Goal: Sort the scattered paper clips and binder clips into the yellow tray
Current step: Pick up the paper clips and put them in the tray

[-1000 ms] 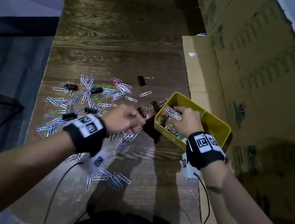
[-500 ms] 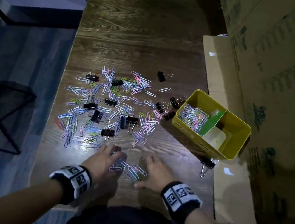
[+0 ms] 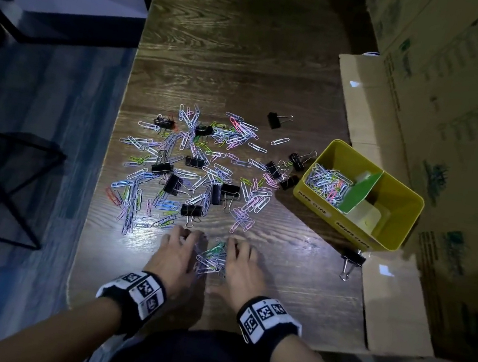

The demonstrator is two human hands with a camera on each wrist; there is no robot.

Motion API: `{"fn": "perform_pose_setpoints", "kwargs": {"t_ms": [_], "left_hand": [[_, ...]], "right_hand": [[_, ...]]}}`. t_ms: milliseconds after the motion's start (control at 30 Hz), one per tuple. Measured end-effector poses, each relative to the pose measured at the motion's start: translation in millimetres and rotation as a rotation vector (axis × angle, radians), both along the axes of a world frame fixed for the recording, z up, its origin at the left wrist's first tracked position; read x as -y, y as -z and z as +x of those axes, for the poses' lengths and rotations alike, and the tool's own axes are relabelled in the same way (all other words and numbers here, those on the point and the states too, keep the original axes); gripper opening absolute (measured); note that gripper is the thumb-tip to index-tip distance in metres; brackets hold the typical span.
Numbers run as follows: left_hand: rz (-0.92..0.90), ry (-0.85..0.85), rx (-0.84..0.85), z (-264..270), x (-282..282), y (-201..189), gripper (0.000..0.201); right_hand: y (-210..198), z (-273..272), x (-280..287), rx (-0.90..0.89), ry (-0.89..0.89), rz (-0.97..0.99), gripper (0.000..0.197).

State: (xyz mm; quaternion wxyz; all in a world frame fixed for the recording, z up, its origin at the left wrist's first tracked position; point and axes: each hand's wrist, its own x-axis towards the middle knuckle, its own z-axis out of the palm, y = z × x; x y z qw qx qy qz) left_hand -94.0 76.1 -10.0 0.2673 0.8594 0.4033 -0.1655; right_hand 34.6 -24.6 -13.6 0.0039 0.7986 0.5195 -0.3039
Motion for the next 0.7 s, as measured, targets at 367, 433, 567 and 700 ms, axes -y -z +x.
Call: {"fn": "perform_pose_setpoints", "kwargs": {"t_ms": [367, 433, 567, 700], "left_hand": [[0.056, 0.151, -0.032, 1, 3, 2, 0.08], [0.054, 0.185, 0.001, 4, 5, 7, 0.071], [0.023, 0.186, 0.122, 13, 2, 13, 0.04], [-0.069, 0.137, 0.119, 15, -8, 14, 0.019]], "right_hand": [[4, 2, 4, -0.045, 0.042, 0.061, 0.078], [5, 0, 3, -0.049, 0.041, 0.05, 0.071], [4, 3, 0, -0.127, 0.057, 0.043, 0.052], [6, 9, -2, -0.137, 0.09, 0.061, 0.038]]}}
